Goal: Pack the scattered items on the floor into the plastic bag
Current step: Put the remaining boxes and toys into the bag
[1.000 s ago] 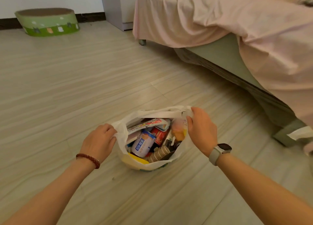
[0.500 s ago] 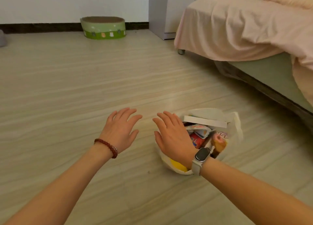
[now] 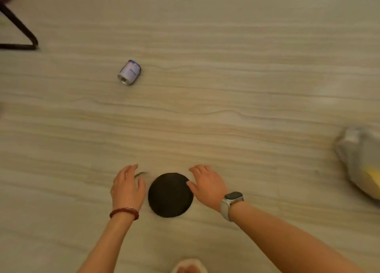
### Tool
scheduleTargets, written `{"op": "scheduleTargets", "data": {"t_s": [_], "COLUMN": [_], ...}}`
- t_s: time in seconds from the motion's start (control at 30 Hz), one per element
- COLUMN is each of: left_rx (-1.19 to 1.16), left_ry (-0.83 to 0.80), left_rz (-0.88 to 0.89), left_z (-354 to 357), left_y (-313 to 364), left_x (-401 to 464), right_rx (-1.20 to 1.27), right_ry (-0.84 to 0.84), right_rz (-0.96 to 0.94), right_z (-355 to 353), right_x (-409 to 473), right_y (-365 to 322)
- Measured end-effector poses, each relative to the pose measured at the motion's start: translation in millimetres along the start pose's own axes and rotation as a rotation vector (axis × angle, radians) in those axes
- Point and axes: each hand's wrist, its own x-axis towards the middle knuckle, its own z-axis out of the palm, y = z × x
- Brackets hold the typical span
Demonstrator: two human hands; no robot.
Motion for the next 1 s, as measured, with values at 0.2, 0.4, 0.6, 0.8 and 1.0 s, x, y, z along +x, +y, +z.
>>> {"op": "scheduleTargets", "data": {"t_s": [0.2, 0.4, 0.6, 0.8, 1.0], "left_rx": [0.209, 0.385, 0.019, -0.312, -0.466], "left_ry": [-0.322, -0.409, -0.294, -0.1, -0.117], "left_rz": [0.041, 0.202, 0.114, 0.121, 0.379], "left_z": [17, 23, 24, 12, 17], "left_y": [-59, -69, -69, 19, 174], "left_x": [17, 35, 29, 17, -9], "right_rx": [-0.033, 0.152, 0.331, 0.282, 0.128], "right_ry": [-0.094, -0.084, -0.067, 0.026, 0.232], "right_rz": [0.207, 0.349, 0.249, 0.123, 0.103], "right_z": [52, 50, 34, -41, -146], "right_x": [33, 40, 21, -19, -102], "right_y": [-48, -37, -16, 25, 89]}}
